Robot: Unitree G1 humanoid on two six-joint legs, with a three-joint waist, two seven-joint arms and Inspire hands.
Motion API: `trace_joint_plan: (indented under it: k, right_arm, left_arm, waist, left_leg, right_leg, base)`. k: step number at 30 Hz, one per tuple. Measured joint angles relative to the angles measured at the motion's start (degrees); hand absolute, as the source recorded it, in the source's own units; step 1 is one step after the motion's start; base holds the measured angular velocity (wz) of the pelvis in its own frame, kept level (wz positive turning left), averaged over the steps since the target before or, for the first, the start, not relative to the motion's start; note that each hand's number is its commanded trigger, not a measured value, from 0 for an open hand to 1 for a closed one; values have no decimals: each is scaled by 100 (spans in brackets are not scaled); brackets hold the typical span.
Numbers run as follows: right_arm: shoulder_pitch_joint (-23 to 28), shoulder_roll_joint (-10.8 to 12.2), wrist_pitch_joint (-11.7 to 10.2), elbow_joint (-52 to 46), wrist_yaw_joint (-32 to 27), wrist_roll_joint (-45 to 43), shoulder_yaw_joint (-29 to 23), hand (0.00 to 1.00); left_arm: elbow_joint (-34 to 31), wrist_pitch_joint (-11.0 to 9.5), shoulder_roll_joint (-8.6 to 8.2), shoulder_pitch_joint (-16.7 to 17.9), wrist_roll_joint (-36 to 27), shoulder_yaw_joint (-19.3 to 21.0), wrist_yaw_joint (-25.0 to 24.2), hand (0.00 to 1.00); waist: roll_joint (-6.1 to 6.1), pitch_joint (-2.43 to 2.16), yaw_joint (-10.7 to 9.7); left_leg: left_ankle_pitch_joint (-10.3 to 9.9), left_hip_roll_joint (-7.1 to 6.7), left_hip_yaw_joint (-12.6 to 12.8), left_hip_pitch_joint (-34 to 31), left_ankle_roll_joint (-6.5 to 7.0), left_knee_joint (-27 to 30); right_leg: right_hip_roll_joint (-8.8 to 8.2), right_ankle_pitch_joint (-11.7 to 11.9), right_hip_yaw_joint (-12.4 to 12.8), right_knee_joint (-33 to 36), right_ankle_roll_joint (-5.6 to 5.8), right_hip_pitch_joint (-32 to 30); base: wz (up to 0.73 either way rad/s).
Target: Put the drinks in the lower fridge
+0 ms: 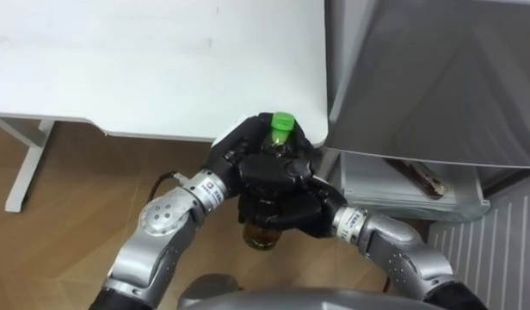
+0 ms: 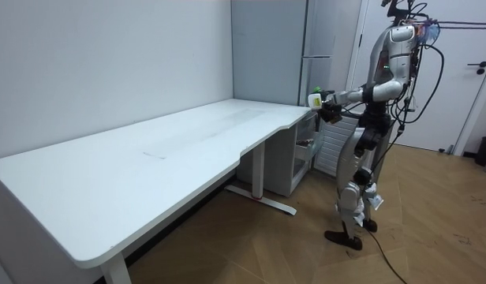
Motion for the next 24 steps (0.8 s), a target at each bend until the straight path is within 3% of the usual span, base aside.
trace_joint_plan:
  k: [14,22,24]
  right_arm:
    - [107,0,24,0,-79,142,12,100]
    - [191,-6,24,2,-72,219,7,100]
    - [198,-26,40,31,-52,189,6,100]
  left_arm:
    - [-34,-14,4,-1,-2,61,231,0]
    - [-392,-41,-3,-1,0,83,391,0]
    - [-571,-131,-22,-11,1,152,383,0]
  waist:
    - [27,22,-9]
    - [54,20,-2]
    - [65,17,9]
  left_leg:
    - [1,-2,4,33,0,-45]
    - [1,6,2,34,-1,-46]
    - [1,6,4,35,-1,-47]
  right_leg:
    - [4,0,5,-3,0,32]
    - [7,0,11,-4,0,24]
    - [8,0,10,-4,0,22]
  base:
    - [0]
    - [0]
    - [0]
